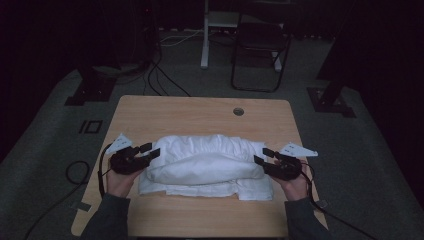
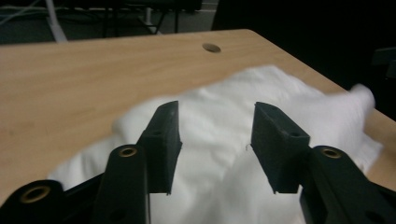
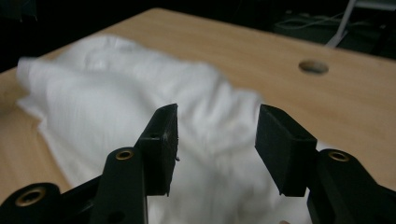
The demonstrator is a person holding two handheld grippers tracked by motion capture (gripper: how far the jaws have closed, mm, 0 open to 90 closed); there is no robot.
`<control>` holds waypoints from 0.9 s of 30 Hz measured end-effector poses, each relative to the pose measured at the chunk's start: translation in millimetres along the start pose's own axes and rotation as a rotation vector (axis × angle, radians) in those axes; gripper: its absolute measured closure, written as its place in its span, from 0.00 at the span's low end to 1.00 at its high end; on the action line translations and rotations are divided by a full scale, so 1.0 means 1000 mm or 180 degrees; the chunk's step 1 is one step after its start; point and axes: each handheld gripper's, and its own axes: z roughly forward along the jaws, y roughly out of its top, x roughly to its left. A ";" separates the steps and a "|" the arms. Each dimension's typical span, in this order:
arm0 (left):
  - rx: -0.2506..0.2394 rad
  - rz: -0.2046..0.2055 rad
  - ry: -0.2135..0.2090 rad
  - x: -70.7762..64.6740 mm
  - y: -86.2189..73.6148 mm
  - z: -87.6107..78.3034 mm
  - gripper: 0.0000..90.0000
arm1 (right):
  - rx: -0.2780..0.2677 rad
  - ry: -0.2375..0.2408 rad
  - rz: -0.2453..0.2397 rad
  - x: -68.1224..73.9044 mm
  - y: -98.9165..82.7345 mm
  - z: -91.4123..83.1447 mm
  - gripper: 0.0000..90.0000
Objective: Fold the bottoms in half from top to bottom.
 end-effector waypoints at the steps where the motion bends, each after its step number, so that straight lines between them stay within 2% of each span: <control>1: 0.0023 0.0010 -0.0040 -0.004 0.006 0.008 0.61 | -0.0004 -0.0013 0.0009 0.003 0.006 0.005 0.56; 4: 0.0199 0.0009 -0.0139 -0.017 0.010 0.033 0.65 | 0.0088 -0.0037 0.0028 0.015 0.016 0.028 0.61; 7: 0.0387 0.0057 -0.0299 -0.032 -0.001 0.057 0.68 | 0.0268 0.0016 -0.0054 0.031 0.011 0.054 0.63; 8: 0.0387 0.0057 -0.0299 -0.032 -0.001 0.057 0.69 | 0.0328 0.0033 -0.0088 0.035 0.007 0.060 0.63; 9: 0.0543 0.0080 -0.0394 -0.043 -0.015 0.069 0.70 | 0.0382 0.0046 -0.0115 0.040 0.002 0.065 0.64; 10: 0.0543 0.0080 -0.0394 -0.043 -0.015 0.069 0.70 | 0.0382 0.0046 -0.0115 0.040 0.002 0.065 0.64; 11: 0.0720 0.0159 -0.0431 -0.053 -0.032 0.078 0.70 | 0.0489 0.0044 -0.0193 0.046 -0.009 0.070 0.64; 12: 0.0786 0.0198 -0.0420 -0.058 -0.040 0.081 0.70 | 0.0533 0.0031 -0.0224 0.048 -0.013 0.070 0.64; 15: 0.0917 0.0320 -0.0371 -0.065 -0.057 0.085 0.70 | 0.0623 0.0082 -0.0210 0.051 -0.026 0.068 0.64; 18: 0.0942 0.0407 -0.0312 -0.066 -0.065 0.085 0.70 | 0.0699 0.0072 -0.0236 0.054 -0.038 0.069 0.65; 20: 0.0937 0.0458 -0.0268 -0.064 -0.069 0.085 0.71 | 0.0744 0.0014 -0.0234 0.054 -0.046 0.071 0.66; 23: 0.0943 0.0453 -0.0234 -0.060 -0.076 0.082 0.71 | 0.0797 -0.0017 -0.0203 0.050 -0.053 0.072 0.69; 27: 0.0953 0.0485 -0.0181 -0.057 -0.080 0.076 0.70 | 0.0847 -0.0082 -0.0253 0.050 -0.058 0.070 0.70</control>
